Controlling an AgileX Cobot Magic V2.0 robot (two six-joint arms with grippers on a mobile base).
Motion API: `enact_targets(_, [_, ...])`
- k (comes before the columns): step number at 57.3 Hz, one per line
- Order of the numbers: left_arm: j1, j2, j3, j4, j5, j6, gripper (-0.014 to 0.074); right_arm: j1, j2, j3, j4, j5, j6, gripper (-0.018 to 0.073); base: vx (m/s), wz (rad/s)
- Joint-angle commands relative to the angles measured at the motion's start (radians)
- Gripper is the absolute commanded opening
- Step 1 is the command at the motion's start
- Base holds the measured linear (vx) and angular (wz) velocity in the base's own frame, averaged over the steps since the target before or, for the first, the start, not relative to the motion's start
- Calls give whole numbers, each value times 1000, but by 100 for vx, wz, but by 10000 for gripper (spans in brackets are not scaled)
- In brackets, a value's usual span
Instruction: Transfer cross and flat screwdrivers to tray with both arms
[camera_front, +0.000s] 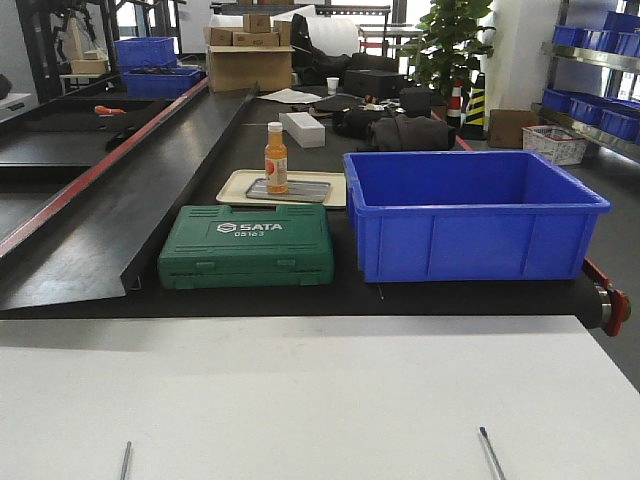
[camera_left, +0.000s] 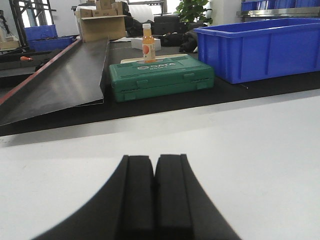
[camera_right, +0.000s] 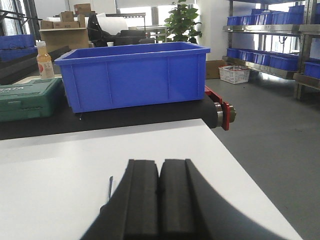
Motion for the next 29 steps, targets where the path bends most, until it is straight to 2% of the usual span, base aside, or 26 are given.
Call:
enact_targets(1, [1,-16,32,-4,-85,-8,2,-7,-11,15,-10,-87,-2,-9,0,0])
enact_targets(29, [1,-16,32,-4,-85,-8,2,-7,-11,15,-10,-87,-2,-9,0,0])
